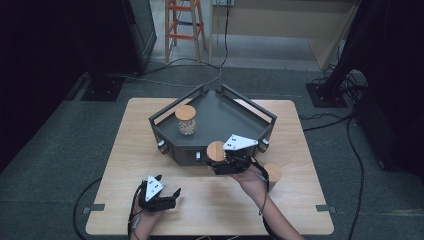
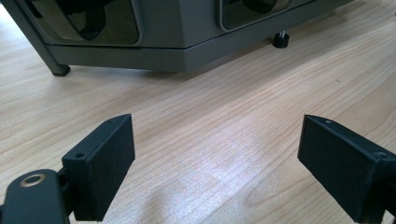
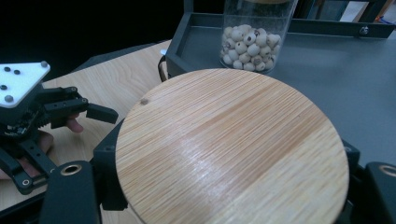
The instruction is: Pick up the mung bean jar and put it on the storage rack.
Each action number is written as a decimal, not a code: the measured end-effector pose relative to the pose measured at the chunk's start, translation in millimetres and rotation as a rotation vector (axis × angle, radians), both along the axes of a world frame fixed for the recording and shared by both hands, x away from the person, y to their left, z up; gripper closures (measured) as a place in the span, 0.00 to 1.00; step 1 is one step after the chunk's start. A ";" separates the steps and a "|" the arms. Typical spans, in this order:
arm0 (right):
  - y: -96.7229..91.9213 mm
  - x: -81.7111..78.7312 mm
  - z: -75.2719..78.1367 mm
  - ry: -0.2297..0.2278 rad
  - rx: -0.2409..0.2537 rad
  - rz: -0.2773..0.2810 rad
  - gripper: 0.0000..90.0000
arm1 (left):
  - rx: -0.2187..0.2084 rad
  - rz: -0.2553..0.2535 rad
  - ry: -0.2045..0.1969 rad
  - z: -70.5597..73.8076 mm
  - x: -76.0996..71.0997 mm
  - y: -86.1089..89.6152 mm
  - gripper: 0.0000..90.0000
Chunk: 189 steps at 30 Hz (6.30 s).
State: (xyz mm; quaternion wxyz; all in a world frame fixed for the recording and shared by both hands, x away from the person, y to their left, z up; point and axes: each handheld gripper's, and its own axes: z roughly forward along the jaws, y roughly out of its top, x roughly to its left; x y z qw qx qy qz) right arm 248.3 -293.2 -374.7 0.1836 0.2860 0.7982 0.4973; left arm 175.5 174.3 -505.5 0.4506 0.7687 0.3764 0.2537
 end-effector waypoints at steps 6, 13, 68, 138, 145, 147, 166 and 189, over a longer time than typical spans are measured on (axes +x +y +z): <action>0.8 4.5 6.5 0.008 0.001 0.005 0.28 | 0.003 -0.001 0.000 0.2 0.2 -0.2 0.12; 0.8 8.6 11.6 0.014 0.003 0.007 0.28 | -0.001 0.000 0.002 0.1 0.3 0.1 0.12; 0.2 29.5 40.1 -0.018 0.012 -0.040 0.28 | 0.017 0.000 0.016 2.5 1.5 -2.7 0.12; 36.7 90.1 13.0 0.031 0.002 -0.315 0.28 | 0.065 -0.012 0.023 5.8 2.0 -10.9 0.12; 38.0 87.3 10.9 0.023 -0.001 -0.321 0.27 | 0.064 -0.013 0.024 5.8 2.0 -10.7 0.12; 39.3 85.0 9.9 0.008 -0.004 -0.326 0.24 | 0.062 -0.013 0.023 5.7 1.8 -10.0 0.12; 16.7 72.4 5.0 0.014 0.064 -0.303 0.20 | 0.067 -0.007 0.028 6.2 2.0 -11.6 0.12; -2.3 46.8 5.3 -0.046 0.038 -0.277 0.04 | 0.063 -0.007 0.027 5.9 1.9 -11.0 0.12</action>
